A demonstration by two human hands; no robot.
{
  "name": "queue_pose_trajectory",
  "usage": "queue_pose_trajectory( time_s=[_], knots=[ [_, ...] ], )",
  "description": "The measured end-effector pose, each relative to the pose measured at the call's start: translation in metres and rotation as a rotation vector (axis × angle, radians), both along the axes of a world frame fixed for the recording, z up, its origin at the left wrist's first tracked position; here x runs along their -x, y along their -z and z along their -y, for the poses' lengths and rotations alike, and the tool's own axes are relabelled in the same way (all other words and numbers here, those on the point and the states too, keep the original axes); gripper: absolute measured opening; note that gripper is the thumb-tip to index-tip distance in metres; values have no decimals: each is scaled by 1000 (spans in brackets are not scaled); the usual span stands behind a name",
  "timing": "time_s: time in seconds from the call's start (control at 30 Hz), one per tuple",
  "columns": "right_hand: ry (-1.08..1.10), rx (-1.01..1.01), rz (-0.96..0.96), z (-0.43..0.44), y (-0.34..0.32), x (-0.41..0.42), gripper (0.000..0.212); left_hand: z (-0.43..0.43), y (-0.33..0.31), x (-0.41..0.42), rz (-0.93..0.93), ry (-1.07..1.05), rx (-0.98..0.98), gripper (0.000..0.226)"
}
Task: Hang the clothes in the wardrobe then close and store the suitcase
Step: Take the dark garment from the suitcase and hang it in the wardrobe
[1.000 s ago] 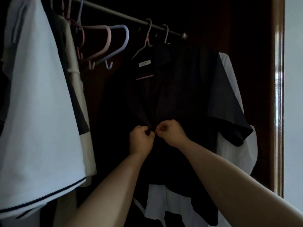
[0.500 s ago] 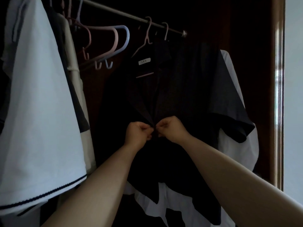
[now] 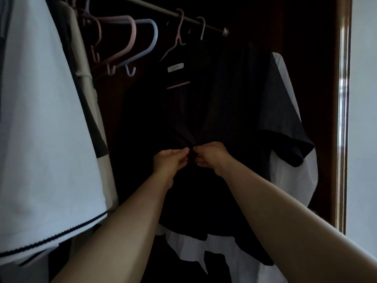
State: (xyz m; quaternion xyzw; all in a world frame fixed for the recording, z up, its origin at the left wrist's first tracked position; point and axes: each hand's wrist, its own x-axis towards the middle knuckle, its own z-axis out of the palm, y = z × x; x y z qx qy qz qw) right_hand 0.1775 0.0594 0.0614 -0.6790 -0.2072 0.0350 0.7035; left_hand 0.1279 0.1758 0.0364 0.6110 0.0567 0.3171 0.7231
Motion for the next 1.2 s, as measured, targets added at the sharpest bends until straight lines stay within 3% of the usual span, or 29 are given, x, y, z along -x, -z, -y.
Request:
queue_pose_trajectory(
  time_s=[0.13, 0.23, 0.43, 0.67, 0.73, 0.8, 0.87, 0.93, 1.1, 1.2],
  knots=[
    [-86, -7, -33, 0, 3, 2, 7, -4, -3, -1, -78, 154, 148, 23],
    [-91, 4, -64, 0, 3, 3, 8, 0, -5, -2, -43, 95, 116, 21],
    [-40, 84, -135, 3, -7, 9, 12, 7, -4, 4, 18, -288, -493, 6],
    [-78, -2, -275, 4, -6, 16, 16, 13, 7, 5, 139, -455, -783, 7],
    [-68, -72, -281, 1, -4, 14, 15, 18, 6, 5, 173, -461, -719, 8],
    [-94, -132, -293, -2, -2, 13, 11, 24, 5, 2, 117, -379, -422, 8],
    [-108, -136, -273, -3, 3, 11, 9, 26, 3, -3, -35, -148, -22, 15],
    [-89, -96, -228, -1, 7, 6, 17, 23, 4, -8, -139, 51, 149, 31],
    [5, 154, -84, 9, 12, 5, 14, 20, 5, -13, -200, 11, 87, 27],
    [31, 349, -31, 14, 19, 8, 25, 25, 12, -18, -206, -68, 5, 32]
  ],
)
